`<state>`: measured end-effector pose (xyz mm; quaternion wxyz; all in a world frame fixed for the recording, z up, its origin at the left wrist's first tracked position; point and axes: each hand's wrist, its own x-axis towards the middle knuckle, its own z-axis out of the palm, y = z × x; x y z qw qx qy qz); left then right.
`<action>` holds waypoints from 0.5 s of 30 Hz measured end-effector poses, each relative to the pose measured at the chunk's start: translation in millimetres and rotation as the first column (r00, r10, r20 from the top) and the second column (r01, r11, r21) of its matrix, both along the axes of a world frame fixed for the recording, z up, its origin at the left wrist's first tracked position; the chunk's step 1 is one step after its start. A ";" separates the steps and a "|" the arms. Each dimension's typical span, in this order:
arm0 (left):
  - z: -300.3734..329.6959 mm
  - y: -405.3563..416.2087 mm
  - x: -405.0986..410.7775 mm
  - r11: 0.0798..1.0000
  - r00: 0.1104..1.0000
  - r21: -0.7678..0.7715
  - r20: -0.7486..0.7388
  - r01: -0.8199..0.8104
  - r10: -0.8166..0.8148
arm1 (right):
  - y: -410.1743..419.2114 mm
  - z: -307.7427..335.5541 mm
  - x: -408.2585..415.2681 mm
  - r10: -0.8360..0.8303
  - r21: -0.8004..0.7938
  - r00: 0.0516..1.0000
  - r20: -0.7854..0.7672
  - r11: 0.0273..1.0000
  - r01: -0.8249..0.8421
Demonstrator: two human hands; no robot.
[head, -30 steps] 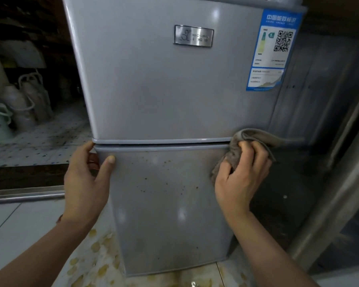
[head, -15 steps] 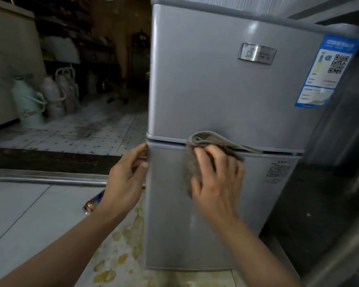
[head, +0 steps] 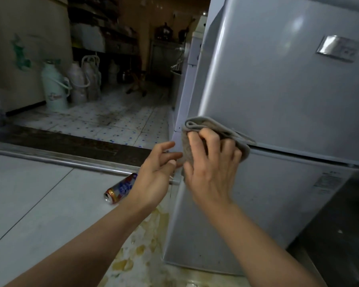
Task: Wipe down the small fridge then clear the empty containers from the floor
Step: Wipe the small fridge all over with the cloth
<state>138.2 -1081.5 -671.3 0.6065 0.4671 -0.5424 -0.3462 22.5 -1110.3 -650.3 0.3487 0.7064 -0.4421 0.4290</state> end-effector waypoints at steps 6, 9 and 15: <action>-7.9 -0.2 18.8 0.993 0.992 -0.016 0.030 -0.118 0.119 | -11.7 -7.3 -3.1 -0.126 -0.149 0.955 -0.267 0.985 0.088; -10.4 -0.2 21.9 0.989 0.987 -0.011 0.054 -0.149 0.149 | -15.9 -36.2 -11.1 -0.129 -0.217 0.905 -0.406 0.975 0.042; -14.4 8.9 15.0 0.989 0.984 -0.005 0.102 -0.145 0.145 | -17.0 -91.9 -24.3 0.041 -0.137 0.848 -0.528 0.982 -0.133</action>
